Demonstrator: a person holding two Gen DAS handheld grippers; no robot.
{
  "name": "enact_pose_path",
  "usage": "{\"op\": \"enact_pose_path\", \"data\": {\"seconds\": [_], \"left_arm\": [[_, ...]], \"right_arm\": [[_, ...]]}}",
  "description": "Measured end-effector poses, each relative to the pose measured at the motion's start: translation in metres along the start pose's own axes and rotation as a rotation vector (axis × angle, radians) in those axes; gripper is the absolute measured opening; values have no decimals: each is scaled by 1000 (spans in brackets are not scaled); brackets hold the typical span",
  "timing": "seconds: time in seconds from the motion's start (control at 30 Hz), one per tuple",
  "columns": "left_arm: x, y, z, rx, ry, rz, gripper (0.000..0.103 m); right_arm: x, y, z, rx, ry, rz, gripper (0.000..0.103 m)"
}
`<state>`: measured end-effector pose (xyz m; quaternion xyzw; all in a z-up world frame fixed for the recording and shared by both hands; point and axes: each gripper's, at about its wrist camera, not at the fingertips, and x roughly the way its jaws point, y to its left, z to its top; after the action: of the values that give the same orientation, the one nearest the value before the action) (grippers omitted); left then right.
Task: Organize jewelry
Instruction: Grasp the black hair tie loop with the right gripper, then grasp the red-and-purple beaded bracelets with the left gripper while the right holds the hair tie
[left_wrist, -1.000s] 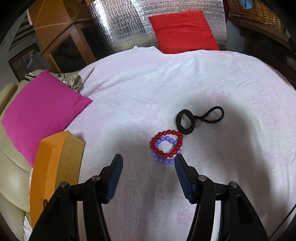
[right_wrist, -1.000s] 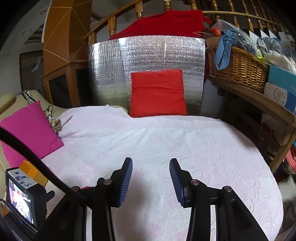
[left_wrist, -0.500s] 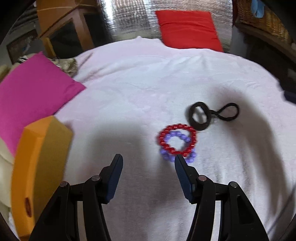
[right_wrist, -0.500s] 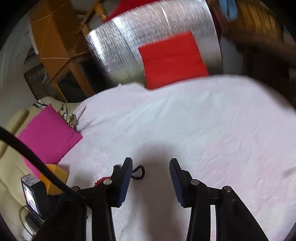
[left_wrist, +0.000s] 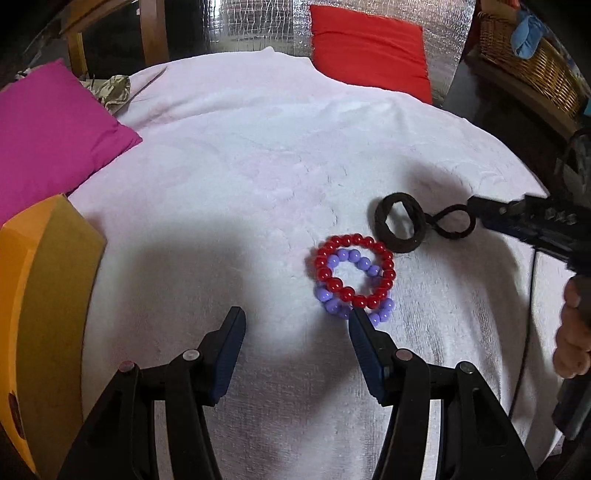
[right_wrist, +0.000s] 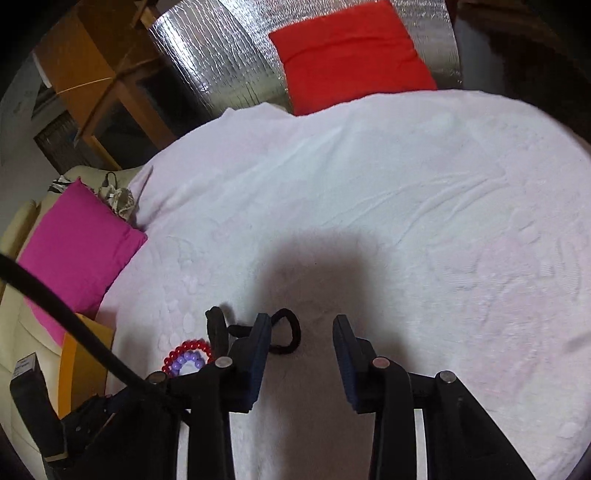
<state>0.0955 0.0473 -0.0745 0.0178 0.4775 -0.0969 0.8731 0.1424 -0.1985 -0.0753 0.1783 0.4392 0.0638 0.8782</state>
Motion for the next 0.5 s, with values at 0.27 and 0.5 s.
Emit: {"op": "enact_pose_path", "data": {"seconds": [0.27,0.5], "left_arm": [[-4,-4,4,20,-19,-25,59],[-4,-10,5,40,-26,-11,59]], "right_arm": [[17,19,-7,-62,13,-39,6],[-10,7,-8,-27,-36,-65,6]]}}
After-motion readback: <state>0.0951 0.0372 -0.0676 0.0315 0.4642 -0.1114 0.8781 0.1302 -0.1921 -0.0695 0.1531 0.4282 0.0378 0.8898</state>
